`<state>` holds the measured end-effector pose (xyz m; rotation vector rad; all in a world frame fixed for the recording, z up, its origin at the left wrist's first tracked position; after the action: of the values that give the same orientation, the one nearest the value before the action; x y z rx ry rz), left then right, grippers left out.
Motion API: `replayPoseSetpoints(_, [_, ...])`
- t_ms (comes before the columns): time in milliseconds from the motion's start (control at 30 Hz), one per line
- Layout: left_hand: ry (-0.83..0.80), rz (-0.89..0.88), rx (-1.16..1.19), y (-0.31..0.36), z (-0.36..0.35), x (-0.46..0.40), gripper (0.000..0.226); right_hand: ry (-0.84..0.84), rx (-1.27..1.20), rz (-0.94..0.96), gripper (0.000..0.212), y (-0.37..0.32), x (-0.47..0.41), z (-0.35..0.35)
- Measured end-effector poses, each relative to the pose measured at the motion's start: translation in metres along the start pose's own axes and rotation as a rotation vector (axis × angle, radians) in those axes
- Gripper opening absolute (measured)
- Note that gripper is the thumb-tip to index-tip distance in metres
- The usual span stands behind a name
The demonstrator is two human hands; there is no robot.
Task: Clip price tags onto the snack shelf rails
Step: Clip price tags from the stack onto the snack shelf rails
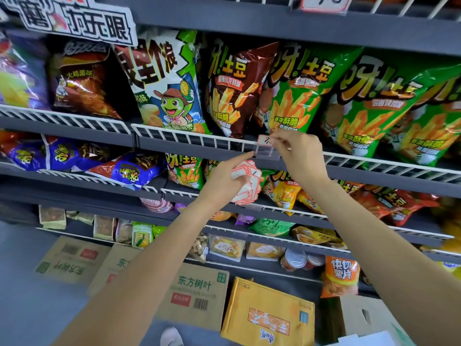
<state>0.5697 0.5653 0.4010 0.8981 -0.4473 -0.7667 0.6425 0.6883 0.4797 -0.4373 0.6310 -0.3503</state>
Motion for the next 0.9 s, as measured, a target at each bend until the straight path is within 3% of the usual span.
replayPoseSetpoints(367, [-0.003,-0.044,-0.215,0.009,0.004,0.003,0.056,0.013,0.046,-0.002,0.023,0.007,0.013,-0.006])
replayPoseSetpoints(567, [0.015,-0.033,-0.237,0.009,0.006,0.003,0.056,0.075,0.315,0.109,0.009,-0.012,0.016,-0.002])
replayPoseSetpoints(700, [0.013,-0.039,-0.244,0.01,0.006,0.002,0.057,0.111,0.445,0.168,0.016,-0.019,0.021,-0.005])
replayPoseSetpoints(833, [0.002,-0.02,-0.266,0.009,0.005,0.002,0.056,0.049,0.394,0.087,0.013,-0.01,0.024,-0.011])
replayPoseSetpoints(900, [-0.008,-0.021,-0.266,0.009,0.005,0.002,0.057,0.011,0.429,0.102,0.022,-0.012,0.024,-0.013])
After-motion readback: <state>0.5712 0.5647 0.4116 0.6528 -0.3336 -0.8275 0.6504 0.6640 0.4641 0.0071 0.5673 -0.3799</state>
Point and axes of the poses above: each hand's wrist, its own x-axis away from the middle knuckle, its own z-axis out of the back of the hand, y = z × x, the point moved 9 cm from there along -x, towards the middle knuckle, and after that the axes turned 3 degrees about -x, right-handed, at the moved point
